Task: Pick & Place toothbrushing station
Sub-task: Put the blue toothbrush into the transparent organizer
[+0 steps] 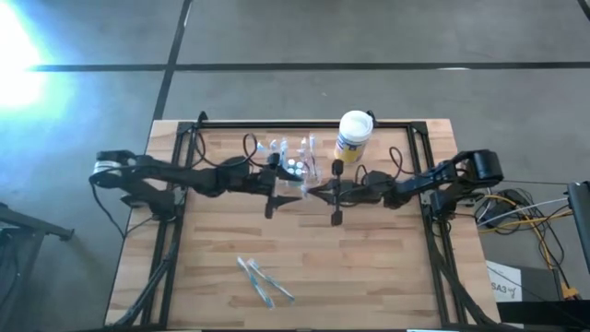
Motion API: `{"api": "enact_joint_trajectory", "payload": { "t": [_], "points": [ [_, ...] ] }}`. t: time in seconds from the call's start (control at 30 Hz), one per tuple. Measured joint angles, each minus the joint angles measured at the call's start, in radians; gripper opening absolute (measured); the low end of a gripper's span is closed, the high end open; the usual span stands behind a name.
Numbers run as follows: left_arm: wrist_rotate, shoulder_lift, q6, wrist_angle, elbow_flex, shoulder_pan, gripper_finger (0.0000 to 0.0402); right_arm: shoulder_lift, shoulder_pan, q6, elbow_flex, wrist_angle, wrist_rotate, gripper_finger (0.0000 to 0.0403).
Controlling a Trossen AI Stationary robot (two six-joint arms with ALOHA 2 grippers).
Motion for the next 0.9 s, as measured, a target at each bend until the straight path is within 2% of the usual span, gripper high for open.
{"api": "enact_joint_trajectory", "payload": {
  "t": [0.7, 0.8, 0.9],
  "points": [
    [-0.014, 0.104, -0.005, 0.016, 0.066, 0.002, 0.026, -0.002, 0.001, 0.0, 0.004, 0.001, 0.001, 0.0008],
    [-0.014, 0.101, -0.005, 0.015, 0.068, 0.002, 0.0245, -0.002, 0.001, 0.0, 0.004, 0.001, 0.001, 0.0008],
    [-0.007, 0.096, -0.005, 0.017, 0.067, 0.002, 0.0211, -0.002, 0.001, 0.0, 0.004, 0.0, 0.001, 0.0008]
  ]
}}
